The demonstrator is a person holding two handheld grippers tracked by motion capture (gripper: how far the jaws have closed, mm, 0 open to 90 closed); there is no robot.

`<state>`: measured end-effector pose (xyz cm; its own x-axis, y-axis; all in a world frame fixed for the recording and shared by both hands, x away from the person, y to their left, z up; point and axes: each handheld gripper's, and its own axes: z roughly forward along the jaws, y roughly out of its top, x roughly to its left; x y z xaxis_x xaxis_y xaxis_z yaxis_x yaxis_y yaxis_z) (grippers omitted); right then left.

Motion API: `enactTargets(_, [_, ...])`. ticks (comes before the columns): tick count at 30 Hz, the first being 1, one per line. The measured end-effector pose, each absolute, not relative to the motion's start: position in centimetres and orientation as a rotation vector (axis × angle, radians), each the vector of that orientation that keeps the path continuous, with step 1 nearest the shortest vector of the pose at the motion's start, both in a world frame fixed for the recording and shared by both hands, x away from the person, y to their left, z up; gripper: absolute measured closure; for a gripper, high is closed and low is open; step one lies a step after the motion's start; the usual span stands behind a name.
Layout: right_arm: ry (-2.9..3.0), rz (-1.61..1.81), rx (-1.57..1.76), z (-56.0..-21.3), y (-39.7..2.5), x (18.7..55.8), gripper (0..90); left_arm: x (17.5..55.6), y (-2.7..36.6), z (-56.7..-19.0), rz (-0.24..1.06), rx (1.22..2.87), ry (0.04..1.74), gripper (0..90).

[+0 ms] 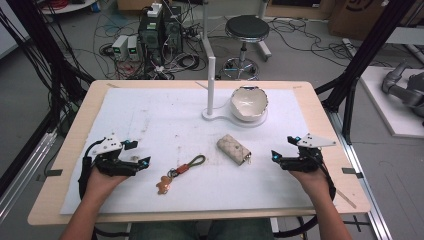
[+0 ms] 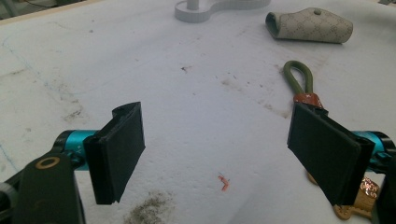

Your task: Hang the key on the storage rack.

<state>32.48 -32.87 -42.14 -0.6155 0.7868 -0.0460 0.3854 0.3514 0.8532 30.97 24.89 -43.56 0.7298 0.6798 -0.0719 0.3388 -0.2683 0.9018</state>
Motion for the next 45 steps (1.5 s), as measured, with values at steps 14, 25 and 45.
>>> enactTargets(14, [2.176, 1.179, 1.035, -42.6, -33.1, 32.3, 15.7, 31.0, 24.1, -43.7, 0.388, 1.894, 0.783, 18.8])
enactTargets(25, [2.188, 1.165, 1.030, -42.6, -33.0, 32.1, 15.7, 31.1, 22.8, -43.6, 0.371, 1.906, 0.757, 18.8])
enactTargets(45, [2.179, 1.144, 1.063, -43.0, -34.5, 30.6, 15.7, 32.1, 17.4, -44.3, 0.258, 1.976, 0.677, 18.8])
